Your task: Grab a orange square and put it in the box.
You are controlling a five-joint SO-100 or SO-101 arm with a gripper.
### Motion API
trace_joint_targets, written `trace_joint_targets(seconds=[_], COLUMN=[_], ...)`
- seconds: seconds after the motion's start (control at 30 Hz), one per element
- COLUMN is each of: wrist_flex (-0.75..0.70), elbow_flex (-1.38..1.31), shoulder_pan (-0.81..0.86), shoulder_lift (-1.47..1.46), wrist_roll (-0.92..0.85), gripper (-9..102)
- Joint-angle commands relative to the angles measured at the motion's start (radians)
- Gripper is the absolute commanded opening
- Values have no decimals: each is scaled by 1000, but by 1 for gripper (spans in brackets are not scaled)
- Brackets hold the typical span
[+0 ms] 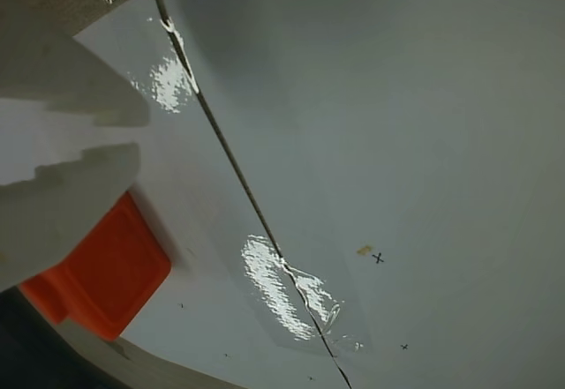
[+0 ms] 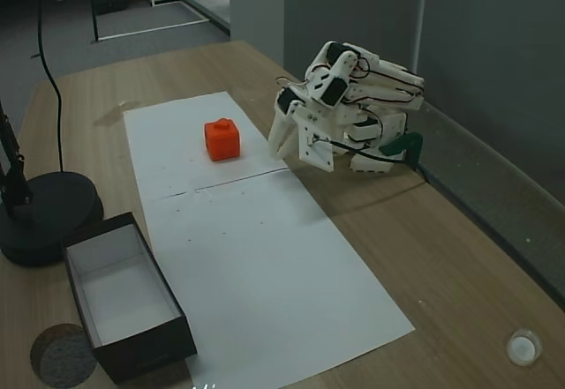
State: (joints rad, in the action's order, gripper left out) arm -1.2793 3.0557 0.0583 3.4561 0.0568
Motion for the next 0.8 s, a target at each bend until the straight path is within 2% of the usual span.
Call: trace_joint_targets(seconds=[0.0,0.63,0.77], wrist_flex=[-11,-8,38], elbow_flex=[-54,-54,-58], shoulder_pan=[-2,-11,-21], shoulder_lift=[20,20,20], wrist_roll=[3,0,-6], gripper=[0,0,0])
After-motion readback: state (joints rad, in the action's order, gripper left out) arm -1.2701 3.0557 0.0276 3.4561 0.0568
